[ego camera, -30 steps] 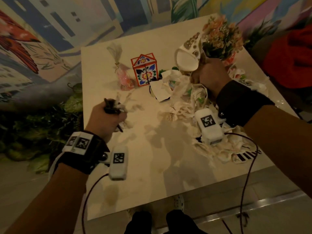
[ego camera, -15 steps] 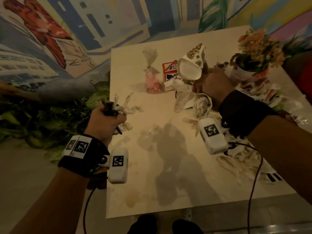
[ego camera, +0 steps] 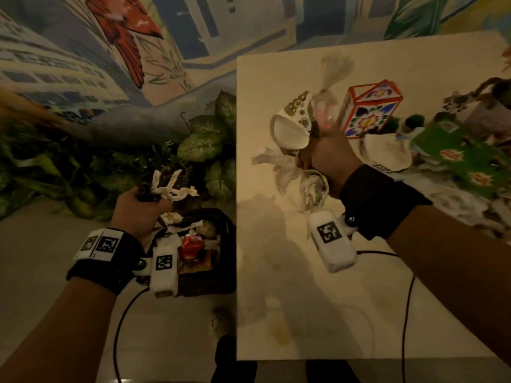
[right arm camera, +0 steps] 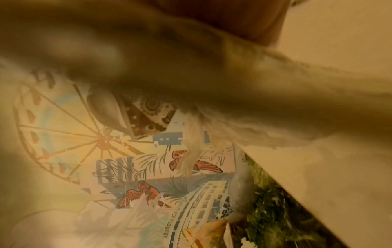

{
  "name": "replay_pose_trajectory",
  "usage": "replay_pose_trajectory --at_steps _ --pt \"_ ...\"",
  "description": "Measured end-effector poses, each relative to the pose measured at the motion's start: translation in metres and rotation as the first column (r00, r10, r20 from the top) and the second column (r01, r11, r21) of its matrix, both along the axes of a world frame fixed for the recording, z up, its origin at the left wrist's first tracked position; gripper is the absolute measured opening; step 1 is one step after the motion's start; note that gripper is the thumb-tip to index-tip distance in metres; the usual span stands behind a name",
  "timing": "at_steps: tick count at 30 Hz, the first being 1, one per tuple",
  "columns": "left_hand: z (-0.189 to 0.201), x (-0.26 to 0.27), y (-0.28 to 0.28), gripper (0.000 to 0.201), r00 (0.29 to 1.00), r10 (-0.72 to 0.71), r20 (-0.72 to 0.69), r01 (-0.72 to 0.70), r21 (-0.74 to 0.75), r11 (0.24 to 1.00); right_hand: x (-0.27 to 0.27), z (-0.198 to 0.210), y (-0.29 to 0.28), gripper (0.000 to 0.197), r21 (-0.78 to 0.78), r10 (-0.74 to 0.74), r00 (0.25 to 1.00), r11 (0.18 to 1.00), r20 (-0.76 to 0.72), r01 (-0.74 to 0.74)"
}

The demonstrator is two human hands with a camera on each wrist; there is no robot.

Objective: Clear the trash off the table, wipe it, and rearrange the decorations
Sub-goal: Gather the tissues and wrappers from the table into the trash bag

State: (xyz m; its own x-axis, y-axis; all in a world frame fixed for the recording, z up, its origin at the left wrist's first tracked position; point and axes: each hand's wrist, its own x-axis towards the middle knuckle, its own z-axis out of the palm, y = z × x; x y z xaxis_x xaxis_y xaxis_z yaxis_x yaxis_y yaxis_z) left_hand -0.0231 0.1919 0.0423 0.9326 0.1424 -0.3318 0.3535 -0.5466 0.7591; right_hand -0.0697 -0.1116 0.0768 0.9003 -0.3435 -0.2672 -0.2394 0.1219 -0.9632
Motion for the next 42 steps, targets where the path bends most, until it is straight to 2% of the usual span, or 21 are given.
replay_pose_trajectory --at_steps 4,6,9,12,13,14,16,17,19,20,24,26,28,32,34,35,37,38,41,42 --pt "-0.034 0.022 0.047 0.016 0.997 -0.016 -0.079 0.02 0.046 0.999 0.033 -0.029 0.077 0.033 0.037 0.019 0.999 0.999 -0.042 -0.017" --pt "-0.053 0.035 0.066 0.014 0.992 -0.037 -0.119 0.045 0.066 0.997 0.051 -0.046 0.114 0.041 0.031 0.039 0.997 0.999 -0.073 -0.036" --pt "-0.089 0.053 0.09 0.018 0.984 -0.037 -0.175 0.049 0.065 0.997 0.077 -0.079 0.166 0.042 -0.043 0.111 0.978 0.992 -0.179 -0.121" --pt "-0.122 0.062 0.103 0.009 0.964 -0.008 -0.267 0.03 0.077 0.997 0.097 -0.117 0.204 0.033 0.048 0.137 0.964 0.99 -0.226 -0.129" --pt "-0.138 0.068 0.112 0.007 0.955 -0.024 -0.294 0.056 0.1 0.993 0.105 -0.13 0.219 0.036 0.009 0.192 0.924 0.98 -0.331 -0.2" --pt "-0.153 0.071 0.119 0.013 0.948 -0.039 -0.315 0.083 0.127 0.988 0.109 -0.142 0.229 0.039 -0.031 0.137 0.916 0.987 -0.377 -0.161" --pt "-0.183 0.079 0.131 0.024 0.931 -0.074 -0.358 0.143 0.17 0.975 0.111 -0.156 0.245 0.035 -0.26 0.073 0.865 0.938 -0.497 -0.229" --pt "-0.198 0.081 0.136 0.027 0.923 -0.085 -0.375 0.166 0.191 0.967 0.115 -0.169 0.249 0.031 -0.277 0.076 0.842 0.925 -0.534 -0.259" --pt "-0.223 0.084 0.141 0.037 0.902 -0.106 -0.42 0.213 0.217 0.953 0.118 -0.2 0.254 0.029 -0.19 0.101 0.814 0.949 -0.572 -0.251" --pt "-0.235 0.085 0.143 0.04 0.888 -0.118 -0.444 0.241 0.231 0.943 0.118 -0.213 0.259 0.029 -0.177 0.058 0.801 0.963 -0.596 -0.202" --pt "-0.282 0.088 0.149 0.037 0.852 -0.187 -0.489 0.373 0.316 0.872 0.108 -0.263 0.277 0.019 -0.15 0.044 0.75 0.97 -0.66 -0.189" --pt "-0.301 0.088 0.148 0.039 0.835 -0.209 -0.51 0.417 0.336 0.845 0.105 -0.284 0.284 0.021 -0.117 0.081 0.725 0.969 -0.684 -0.218" --pt "-0.325 0.09 0.146 0.051 0.821 -0.206 -0.533 0.421 0.321 0.849 0.107 -0.312 0.288 0.022 -0.095 0.121 0.667 0.956 -0.735 -0.277" --pt "-0.367 0.092 0.141 0.072 0.772 -0.169 -0.613 0.436 0.317 0.842 0.114 -0.359 0.295 0.046 -0.136 0.15 0.592 0.902 -0.792 -0.41" --pt "-0.375 0.091 0.139 0.08 0.742 -0.168 -0.648 0.467 0.321 0.824 0.117 -0.386 0.302 0.06 -0.151 0.199 0.577 0.851 -0.792 -0.502" --pt "-0.38 0.09 0.14 0.082 0.731 -0.181 -0.658 0.484 0.312 0.818 0.118 -0.401 0.305 0.07 -0.14 0.243 0.546 0.812 -0.802 -0.567" --pt "-0.394 0.089 0.141 0.087 0.714 -0.183 -0.676 0.497 0.306 0.812 0.113 -0.48 0.304 0.112 -0.171 0.219 0.506 0.77 -0.834 -0.614" --pt "-0.399 0.089 0.141 0.088 0.704 -0.188 -0.685 0.509 0.302 0.806 0.111 -0.522 0.306 0.124 -0.173 0.179 0.476 0.777 -0.861 -0.606" --pt "-0.411 0.092 0.141 0.086 0.679 -0.198 -0.707 0.533 0.29 0.795 0.111 -0.542 0.311 0.11 -0.106 0.162 0.42 0.831 -0.893 -0.546" --pt "-0.412 0.093 0.139 0.084 0.681 -0.19 -0.707 0.525 0.29 0.8 0.11 -0.538 0.312 0.106 -0.094 0.187 0.431 0.829 -0.883 -0.552"
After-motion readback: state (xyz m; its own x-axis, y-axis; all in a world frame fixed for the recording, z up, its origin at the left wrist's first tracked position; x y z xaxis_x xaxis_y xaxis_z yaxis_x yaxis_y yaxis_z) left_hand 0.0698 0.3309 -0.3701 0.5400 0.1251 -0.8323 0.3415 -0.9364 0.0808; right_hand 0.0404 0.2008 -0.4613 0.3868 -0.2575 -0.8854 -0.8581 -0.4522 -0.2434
